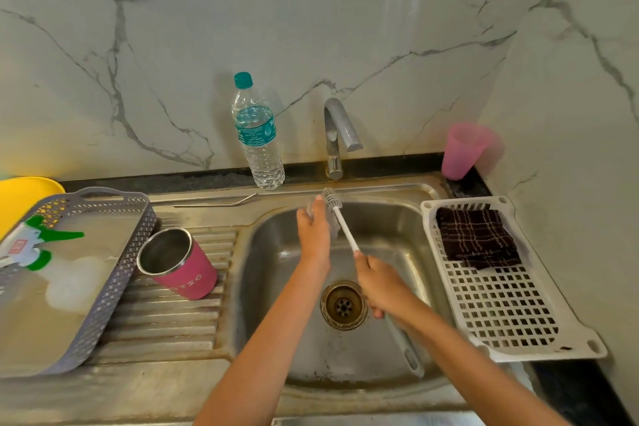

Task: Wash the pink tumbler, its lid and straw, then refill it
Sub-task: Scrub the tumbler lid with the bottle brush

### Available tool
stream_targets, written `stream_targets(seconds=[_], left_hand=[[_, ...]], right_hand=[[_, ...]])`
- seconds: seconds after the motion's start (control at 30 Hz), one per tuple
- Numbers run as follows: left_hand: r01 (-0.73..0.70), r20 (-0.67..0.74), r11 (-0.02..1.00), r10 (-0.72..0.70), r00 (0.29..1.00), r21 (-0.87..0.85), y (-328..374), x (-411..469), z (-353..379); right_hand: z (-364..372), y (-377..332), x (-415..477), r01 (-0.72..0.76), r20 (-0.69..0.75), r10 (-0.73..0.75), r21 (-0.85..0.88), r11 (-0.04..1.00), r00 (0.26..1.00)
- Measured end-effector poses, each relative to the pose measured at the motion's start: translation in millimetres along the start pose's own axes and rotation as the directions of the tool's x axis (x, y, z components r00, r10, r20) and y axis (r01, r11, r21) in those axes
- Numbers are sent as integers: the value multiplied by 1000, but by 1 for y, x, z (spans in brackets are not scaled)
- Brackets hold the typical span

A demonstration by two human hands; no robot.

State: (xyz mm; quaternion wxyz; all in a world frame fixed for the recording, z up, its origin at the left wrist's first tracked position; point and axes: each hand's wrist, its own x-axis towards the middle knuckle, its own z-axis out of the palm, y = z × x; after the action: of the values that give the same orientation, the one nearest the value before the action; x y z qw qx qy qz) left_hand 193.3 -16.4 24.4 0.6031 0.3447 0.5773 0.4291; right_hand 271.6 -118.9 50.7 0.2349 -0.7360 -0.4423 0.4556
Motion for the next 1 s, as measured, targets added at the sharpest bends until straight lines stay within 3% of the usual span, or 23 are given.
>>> stream_targets(seconds=[0.17, 0.33, 0.53, 0.7, 0.87, 1.0], left_hand=[[-18, -175, 995, 1, 985, -97, 13, 14, -8], [35, 37, 998, -38, 999, 61, 4, 7, -8], [0, -104, 999, -5, 995, -48, 22, 17, -11], [-44, 74, 994, 37, 997, 97, 9, -1, -2], [-38, -130, 999, 36, 991, -17, 19, 13, -4], [4, 18, 997, -5, 1000, 83, 11, 1, -5]], right_hand=[[13, 3, -20, 8, 77, -6, -23, 1000, 997], [-1, 2, -8, -38, 34, 35, 121, 992, 999], [11, 7, -26, 22, 75, -23, 12, 1000, 997], [-5, 0, -8, -87, 48, 76, 318, 944, 996], [8, 2, -26, -51, 129, 21, 235, 971, 991], [1, 3, -14, -89, 92, 64, 307, 948, 994]])
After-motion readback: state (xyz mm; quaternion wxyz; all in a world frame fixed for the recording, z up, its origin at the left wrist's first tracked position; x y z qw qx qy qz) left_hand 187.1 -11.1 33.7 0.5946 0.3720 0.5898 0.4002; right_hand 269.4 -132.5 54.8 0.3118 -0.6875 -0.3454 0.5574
